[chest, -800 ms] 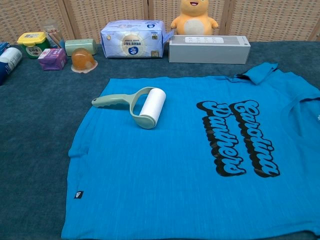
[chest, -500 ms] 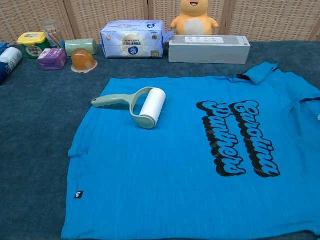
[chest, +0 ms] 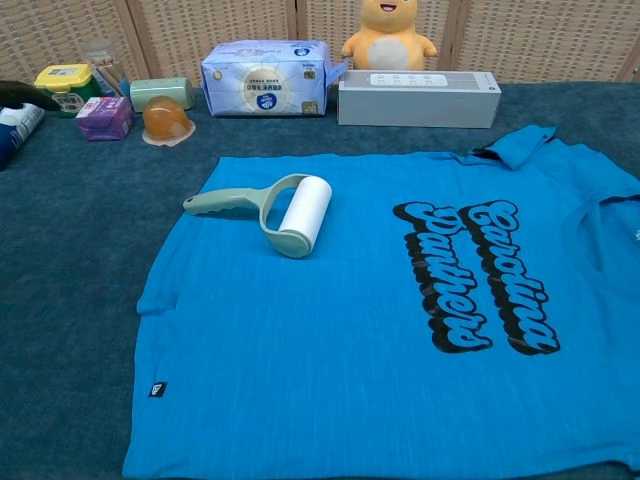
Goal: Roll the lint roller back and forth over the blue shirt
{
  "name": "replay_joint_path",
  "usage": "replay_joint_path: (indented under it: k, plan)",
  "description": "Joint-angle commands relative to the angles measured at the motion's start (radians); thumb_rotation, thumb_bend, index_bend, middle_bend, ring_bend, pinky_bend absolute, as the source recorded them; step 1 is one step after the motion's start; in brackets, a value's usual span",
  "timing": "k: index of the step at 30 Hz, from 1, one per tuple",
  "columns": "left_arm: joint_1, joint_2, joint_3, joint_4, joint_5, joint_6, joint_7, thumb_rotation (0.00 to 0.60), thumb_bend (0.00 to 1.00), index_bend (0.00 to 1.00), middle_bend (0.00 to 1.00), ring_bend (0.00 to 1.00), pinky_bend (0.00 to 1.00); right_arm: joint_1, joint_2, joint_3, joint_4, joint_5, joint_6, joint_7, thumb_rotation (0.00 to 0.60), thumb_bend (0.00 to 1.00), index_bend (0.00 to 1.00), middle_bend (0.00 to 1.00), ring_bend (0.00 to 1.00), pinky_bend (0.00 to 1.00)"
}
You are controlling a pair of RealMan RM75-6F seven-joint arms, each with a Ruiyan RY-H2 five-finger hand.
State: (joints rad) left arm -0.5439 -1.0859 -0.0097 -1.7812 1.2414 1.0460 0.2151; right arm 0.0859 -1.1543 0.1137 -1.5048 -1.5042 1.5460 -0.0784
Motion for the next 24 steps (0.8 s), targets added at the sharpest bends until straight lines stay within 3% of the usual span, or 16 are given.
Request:
replay_joint_path:
  k: [1,4,13,19,24]
  plan:
    - [-0.162,-0.032,-0.093,0.085,-0.095,-0.228,-0.051,0.600,0.01,0.00,0.00,0.00,0.07,0.003,-0.001,0.000,0.003,0.010,-0.011,-0.004,0.600,0.00,0.12,0.00,0.00,0.00]
    - [-0.223,-0.081,-0.118,0.171,-0.093,-0.335,-0.121,0.600,0.01,0.00,0.00,0.00,0.07,0.008,-0.005,0.008,0.012,0.036,-0.031,-0.008,0.600,0.00,0.12,0.00,0.00,0.00]
    - [-0.327,-0.220,-0.164,0.381,-0.038,-0.471,-0.270,0.600,0.01,0.00,0.00,0.00,0.07,0.025,-0.022,0.032,0.045,0.107,-0.082,-0.019,0.600,0.00,0.12,0.00,0.00,0.00]
    - [-0.383,-0.301,-0.160,0.481,-0.011,-0.552,-0.326,0.600,0.01,0.00,0.01,0.00,0.07,0.034,-0.031,0.042,0.064,0.137,-0.103,-0.024,0.600,0.00,0.12,0.00,0.00,0.00]
    - [-0.416,-0.358,-0.150,0.538,-0.003,-0.596,-0.345,0.600,0.01,0.00,0.09,0.05,0.07,0.036,-0.034,0.047,0.074,0.152,-0.111,-0.022,0.600,0.00,0.12,0.00,0.00,0.00]
